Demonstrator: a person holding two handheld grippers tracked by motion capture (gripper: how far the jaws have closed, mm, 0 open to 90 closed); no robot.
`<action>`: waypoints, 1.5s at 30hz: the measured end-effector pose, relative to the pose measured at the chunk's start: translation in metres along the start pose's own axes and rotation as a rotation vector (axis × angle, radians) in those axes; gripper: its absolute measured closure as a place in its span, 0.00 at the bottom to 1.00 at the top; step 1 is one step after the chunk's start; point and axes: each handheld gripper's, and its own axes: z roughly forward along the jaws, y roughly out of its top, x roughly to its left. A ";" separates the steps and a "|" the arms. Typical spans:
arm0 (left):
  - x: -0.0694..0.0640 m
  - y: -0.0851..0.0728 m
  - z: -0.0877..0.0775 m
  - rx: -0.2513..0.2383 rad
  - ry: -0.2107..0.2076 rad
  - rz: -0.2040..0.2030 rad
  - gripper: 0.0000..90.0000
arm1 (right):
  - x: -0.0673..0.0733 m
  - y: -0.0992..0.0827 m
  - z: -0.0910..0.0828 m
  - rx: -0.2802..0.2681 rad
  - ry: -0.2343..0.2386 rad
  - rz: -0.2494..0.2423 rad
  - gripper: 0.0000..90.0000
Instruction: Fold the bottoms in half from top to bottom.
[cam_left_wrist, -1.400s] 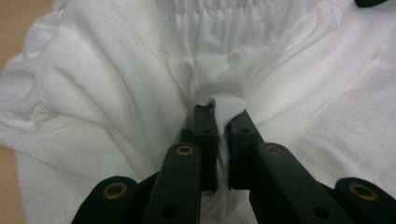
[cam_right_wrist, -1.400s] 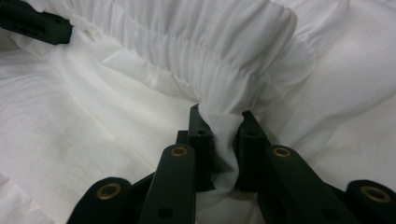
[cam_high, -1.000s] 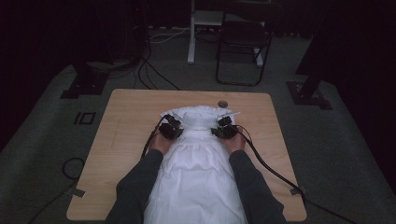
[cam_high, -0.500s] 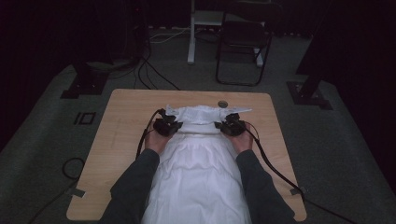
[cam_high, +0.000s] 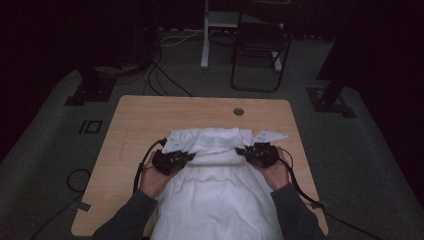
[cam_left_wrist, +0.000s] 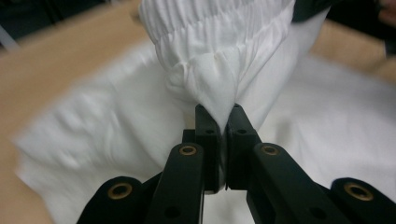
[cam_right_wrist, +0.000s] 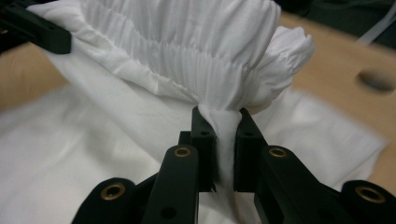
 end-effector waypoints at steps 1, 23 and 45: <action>-0.004 -0.011 0.007 0.040 -0.011 -0.004 0.96 | 0.004 -0.009 0.002 0.015 0.010 0.006 0.91; 0.042 -0.038 0.091 0.252 0.099 0.042 0.95 | -0.002 -0.070 0.079 0.210 0.023 0.109 0.90; 0.101 -0.006 0.139 0.187 0.210 -0.050 0.96 | -0.075 -0.021 0.139 0.201 -0.096 0.225 0.91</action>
